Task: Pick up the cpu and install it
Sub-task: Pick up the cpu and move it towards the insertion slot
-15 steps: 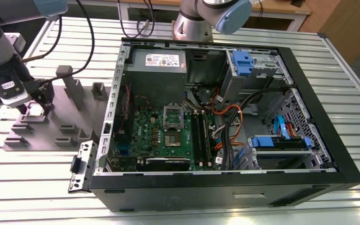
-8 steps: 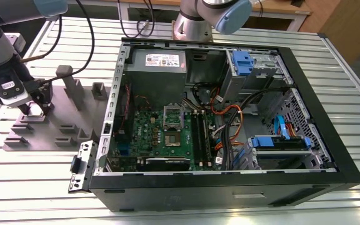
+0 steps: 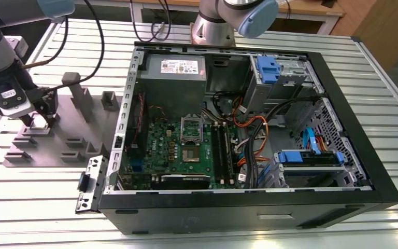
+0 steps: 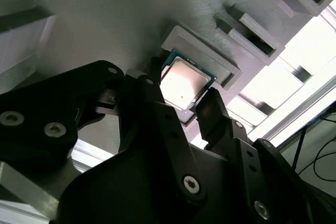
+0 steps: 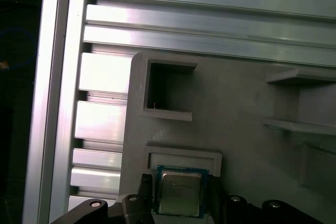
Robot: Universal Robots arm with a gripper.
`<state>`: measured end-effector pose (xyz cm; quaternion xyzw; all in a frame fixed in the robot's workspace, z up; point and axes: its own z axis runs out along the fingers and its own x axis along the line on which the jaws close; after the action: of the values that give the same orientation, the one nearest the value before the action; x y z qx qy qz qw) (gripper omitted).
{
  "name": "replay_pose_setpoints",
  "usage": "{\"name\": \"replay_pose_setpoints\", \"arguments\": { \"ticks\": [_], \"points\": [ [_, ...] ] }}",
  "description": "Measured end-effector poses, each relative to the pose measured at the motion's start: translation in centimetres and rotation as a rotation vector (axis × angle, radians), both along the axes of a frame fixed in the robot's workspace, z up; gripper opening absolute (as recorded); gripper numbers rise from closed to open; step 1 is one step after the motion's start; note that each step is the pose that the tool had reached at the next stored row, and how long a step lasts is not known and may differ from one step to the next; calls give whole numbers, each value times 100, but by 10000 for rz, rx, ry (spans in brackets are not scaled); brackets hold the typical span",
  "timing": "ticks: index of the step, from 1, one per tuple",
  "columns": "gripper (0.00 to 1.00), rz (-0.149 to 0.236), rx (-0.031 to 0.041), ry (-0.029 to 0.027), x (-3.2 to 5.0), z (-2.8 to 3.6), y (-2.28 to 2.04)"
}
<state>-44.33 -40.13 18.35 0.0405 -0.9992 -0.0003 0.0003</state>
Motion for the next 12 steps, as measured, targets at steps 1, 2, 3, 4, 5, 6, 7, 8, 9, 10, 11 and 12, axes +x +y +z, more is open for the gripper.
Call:
{"name": "replay_pose_setpoints", "arguments": {
  "ticks": [1,2,3,4,5,6,7,8,9,10,11,12],
  "points": [
    [53,0,-1,2,0,2,0],
    [53,0,0,1,0,2,0],
    [53,0,0,-1,0,2,0],
    [53,0,0,0,0,3,0],
    [53,0,-1,2,0,3,0],
    [53,0,0,2,-1,1,0],
    [53,1,0,3,-5,0,-1],
    [53,0,1,2,-10,-1,-1],
    [53,1,1,0,-10,-1,0],
    [53,1,1,-5,-13,-2,0],
    [53,0,2,-9,-14,-3,0],
    [53,0,2,-14,-14,-4,0]
  ]
}}
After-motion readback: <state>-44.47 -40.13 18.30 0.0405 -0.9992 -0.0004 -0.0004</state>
